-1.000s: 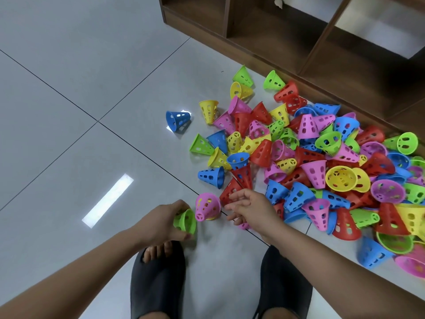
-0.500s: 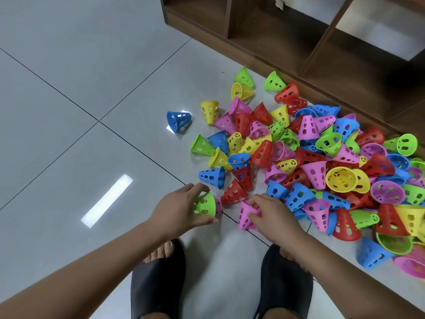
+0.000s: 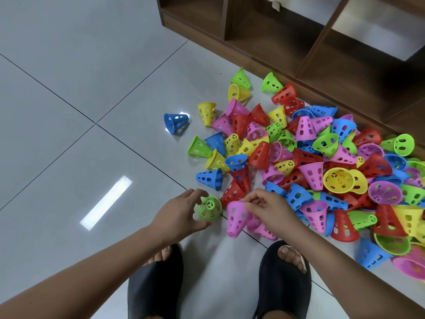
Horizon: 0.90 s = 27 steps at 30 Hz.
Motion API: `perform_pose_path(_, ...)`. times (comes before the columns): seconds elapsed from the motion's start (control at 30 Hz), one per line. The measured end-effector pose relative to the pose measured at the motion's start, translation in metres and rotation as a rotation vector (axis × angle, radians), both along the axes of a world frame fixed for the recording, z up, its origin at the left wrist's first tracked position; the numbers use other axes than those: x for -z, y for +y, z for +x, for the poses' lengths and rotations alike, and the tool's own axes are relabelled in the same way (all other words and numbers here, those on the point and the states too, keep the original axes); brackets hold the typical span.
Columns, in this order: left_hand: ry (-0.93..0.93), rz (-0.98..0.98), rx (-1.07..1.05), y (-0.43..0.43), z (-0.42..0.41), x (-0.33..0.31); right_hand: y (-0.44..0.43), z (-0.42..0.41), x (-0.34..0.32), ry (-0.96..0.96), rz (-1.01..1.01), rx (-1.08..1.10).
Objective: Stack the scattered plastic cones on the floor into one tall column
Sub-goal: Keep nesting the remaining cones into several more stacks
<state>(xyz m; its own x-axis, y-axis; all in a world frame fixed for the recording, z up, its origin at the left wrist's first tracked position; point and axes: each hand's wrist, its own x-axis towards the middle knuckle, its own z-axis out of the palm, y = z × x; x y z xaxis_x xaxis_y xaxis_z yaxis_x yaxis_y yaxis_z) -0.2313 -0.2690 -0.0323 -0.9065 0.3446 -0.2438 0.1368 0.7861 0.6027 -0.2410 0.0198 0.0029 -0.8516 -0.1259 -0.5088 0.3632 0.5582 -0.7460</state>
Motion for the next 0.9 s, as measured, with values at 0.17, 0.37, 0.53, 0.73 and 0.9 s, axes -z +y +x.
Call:
perform_pose_path(0.17, -0.025, -0.039, 0.114, -0.003, -0.013, -0.001, -0.014, -0.002, -0.009, -0.129, -0.307, 0.079)
perform_pose_path(0.37, 0.041, -0.031, 0.19, -0.005, -0.044, 0.001, -0.044, -0.013, -0.004, -0.129, -0.35, 0.05)
perform_pose_path(0.53, 0.08, -0.048, 0.258, -0.007, -0.067, 0.005, -0.049, -0.018, 0.009, -0.122, -0.19, 0.041)
perform_pose_path(0.73, 0.204, -0.179, 0.363, -0.003, -0.083, 0.009, -0.049, -0.013, 0.023, -0.061, 0.016, -0.014)
perform_pose_path(0.9, 0.327, -0.269, 0.269, -0.017, -0.085, 0.019, -0.03, -0.007, 0.015, 0.147, 0.185, -0.162)
